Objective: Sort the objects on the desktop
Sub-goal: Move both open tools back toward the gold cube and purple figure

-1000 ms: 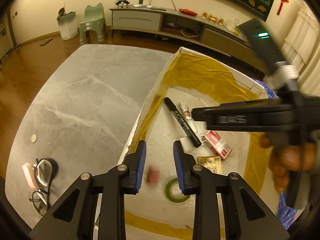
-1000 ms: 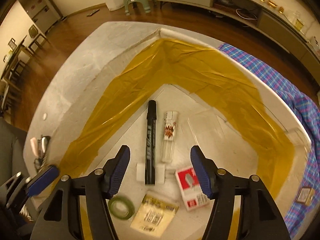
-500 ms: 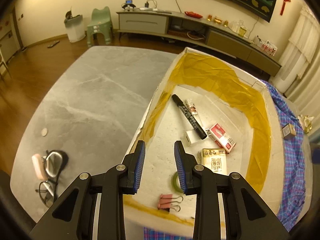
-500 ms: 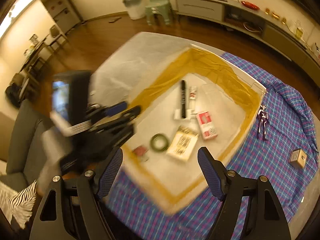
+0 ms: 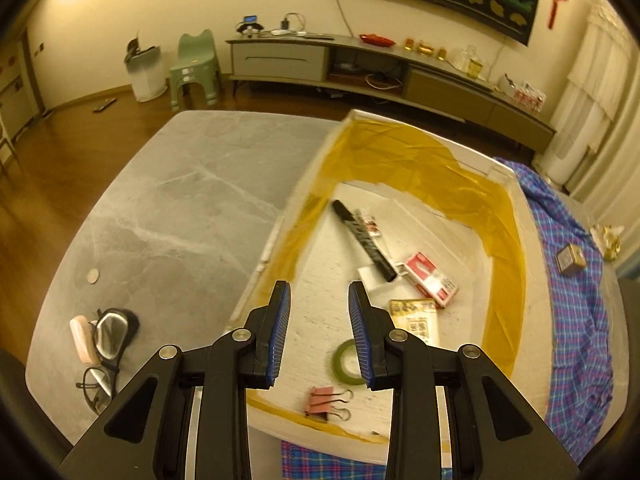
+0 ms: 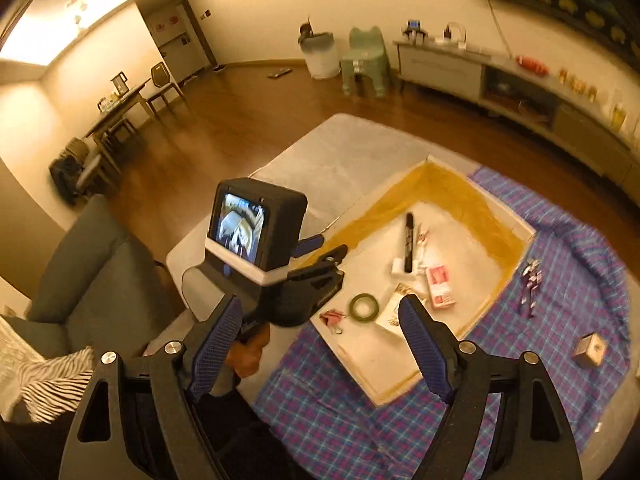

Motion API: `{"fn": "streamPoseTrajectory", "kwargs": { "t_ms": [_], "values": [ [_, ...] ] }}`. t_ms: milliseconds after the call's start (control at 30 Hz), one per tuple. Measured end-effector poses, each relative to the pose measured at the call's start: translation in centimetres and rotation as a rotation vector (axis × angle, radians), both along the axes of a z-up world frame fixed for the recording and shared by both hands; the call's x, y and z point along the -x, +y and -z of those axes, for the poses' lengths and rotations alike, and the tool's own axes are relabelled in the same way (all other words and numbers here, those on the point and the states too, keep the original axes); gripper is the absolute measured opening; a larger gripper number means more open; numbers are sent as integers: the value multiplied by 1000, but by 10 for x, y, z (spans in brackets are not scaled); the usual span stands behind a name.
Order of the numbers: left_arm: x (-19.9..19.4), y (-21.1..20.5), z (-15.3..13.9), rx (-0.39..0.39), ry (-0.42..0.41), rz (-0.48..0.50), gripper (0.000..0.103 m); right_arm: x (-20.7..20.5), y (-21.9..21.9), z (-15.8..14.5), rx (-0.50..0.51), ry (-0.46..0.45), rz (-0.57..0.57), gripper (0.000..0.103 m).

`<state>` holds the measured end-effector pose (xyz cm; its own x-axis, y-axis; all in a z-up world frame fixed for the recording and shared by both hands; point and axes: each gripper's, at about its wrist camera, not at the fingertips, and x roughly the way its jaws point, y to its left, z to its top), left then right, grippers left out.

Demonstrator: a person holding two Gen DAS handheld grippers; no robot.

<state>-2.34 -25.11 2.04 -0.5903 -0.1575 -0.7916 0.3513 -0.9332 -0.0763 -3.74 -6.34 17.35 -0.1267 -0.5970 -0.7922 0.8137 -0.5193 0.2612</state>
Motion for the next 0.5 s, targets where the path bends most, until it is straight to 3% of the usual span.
{"fn": "streamPoseTrajectory", "kwargs": {
  "t_ms": [200,367,500],
  "values": [
    [7,5,3,-4,-11,1,32,18,-11,-3,80,-71,-12,81],
    [10,15,-1,8,-3,18,32,41,18,15,90,-154,70,81],
    [10,27,-7,12,14,41,32,59,44,18,129,-116,114,81]
  ]
}}
